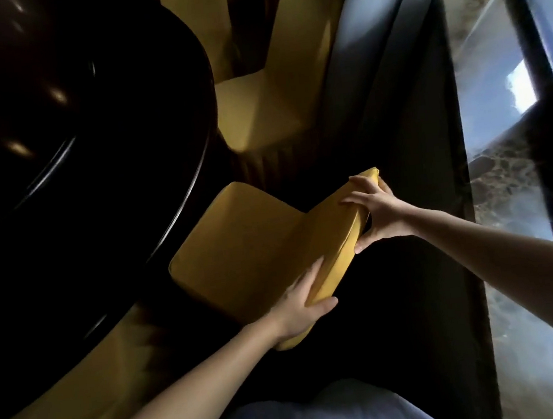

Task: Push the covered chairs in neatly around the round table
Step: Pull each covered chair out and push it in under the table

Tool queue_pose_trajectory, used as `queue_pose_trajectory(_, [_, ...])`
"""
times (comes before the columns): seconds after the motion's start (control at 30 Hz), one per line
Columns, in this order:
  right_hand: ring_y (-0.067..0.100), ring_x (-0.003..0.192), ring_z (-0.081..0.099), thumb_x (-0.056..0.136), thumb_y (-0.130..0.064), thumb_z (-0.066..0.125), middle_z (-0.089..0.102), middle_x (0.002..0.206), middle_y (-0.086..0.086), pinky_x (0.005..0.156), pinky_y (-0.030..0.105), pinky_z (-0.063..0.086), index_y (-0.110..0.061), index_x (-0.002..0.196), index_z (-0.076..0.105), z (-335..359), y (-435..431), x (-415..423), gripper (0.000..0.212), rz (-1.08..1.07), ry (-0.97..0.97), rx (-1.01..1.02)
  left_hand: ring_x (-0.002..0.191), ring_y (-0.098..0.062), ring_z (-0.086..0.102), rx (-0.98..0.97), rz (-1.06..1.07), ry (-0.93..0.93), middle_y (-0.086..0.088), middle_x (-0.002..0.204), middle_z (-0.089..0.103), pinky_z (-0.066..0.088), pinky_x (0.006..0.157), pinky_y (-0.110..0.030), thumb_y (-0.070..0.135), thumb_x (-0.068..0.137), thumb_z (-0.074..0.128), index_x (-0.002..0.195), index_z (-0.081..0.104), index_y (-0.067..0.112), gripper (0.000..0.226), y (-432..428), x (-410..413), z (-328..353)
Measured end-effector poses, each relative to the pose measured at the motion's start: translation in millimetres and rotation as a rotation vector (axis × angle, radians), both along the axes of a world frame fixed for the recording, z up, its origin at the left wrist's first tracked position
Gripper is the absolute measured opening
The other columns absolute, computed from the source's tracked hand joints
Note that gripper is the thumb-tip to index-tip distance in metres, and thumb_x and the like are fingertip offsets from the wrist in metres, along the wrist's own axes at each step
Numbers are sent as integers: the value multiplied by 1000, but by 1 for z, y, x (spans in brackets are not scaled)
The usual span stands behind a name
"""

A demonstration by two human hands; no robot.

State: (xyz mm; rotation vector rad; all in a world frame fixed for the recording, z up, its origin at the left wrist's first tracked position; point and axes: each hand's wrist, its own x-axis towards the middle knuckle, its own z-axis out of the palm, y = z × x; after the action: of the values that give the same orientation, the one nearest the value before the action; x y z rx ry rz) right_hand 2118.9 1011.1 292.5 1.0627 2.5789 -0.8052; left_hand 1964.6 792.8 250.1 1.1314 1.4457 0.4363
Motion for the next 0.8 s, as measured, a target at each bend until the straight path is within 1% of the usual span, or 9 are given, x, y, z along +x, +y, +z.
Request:
queue_pose_trajectory(0.07, [43,139,-16,46,-48,89,2,154,-4,105,72,13,-36,134,41,-1,0,-2,101,-10,40,-23,141,-16,16,22,19,8,19,154,11,19,115,-48,74,78,47,129,-1,71,70,-3,-1,0])
queue_pose_trajectory(0.13, [43,139,-17,47,-47,89,2,154,-4,105,73,13,-36,133,42,-1,-1,-5,99,-13,69,-37,141,-13,17,49,23,15,21,150,13,20,115,-43,70,80,48,127,-1,72,68,-5,-5,1])
queue_pose_trajectory(0.23, [44,138,-17,46,-46,90,4,152,-2,106,73,11,-36,130,44,-3,-5,-13,96,-24,96,-52,140,-9,19,77,30,23,16,153,15,21,116,-41,67,81,48,126,1,72,65,-10,-16,3])
queue_pose_trajectory(0.3, [45,137,-19,46,-46,90,4,151,-1,106,73,7,-35,129,45,-5,-10,-20,94,-20,108,-60,140,-10,21,75,48,-4,13,154,16,23,115,-42,67,79,48,126,3,71,65,-15,-22,6])
queue_pose_trajectory(0.37, [45,136,-21,47,-45,89,4,151,-1,106,74,6,-34,129,44,-7,-15,-24,94,-25,106,-69,140,-11,22,80,62,-4,11,154,17,24,115,-42,65,79,48,128,5,67,65,-23,-24,8])
queue_pose_trajectory(0.43, [46,136,-21,48,-44,89,4,151,0,105,74,8,-33,130,44,-8,-20,-30,94,-29,92,-79,140,-12,23,86,94,-1,10,154,19,25,115,-42,64,79,47,129,7,64,65,-29,-27,6])
queue_pose_trajectory(0.63, [47,135,-21,50,-41,89,3,151,-2,103,75,15,-32,131,44,-5,-21,-64,93,-33,55,-100,139,-25,22,4,147,-40,8,154,18,27,111,-53,73,72,44,131,7,63,71,-32,-53,5])
queue_pose_trajectory(0.7, [47,135,-19,49,-43,89,3,151,-3,103,75,16,-32,130,45,-7,-19,-77,93,-26,48,-94,139,-27,22,-9,162,-26,7,154,16,28,111,-54,70,75,45,135,6,60,72,-32,-64,5])
queue_pose_trajectory(0.8, [47,135,-19,47,-46,89,4,150,-4,103,75,13,-32,129,45,-13,-17,-101,94,-5,66,-84,139,-28,21,-45,204,9,7,154,16,28,111,-55,63,78,45,139,6,55,72,-34,-83,2])
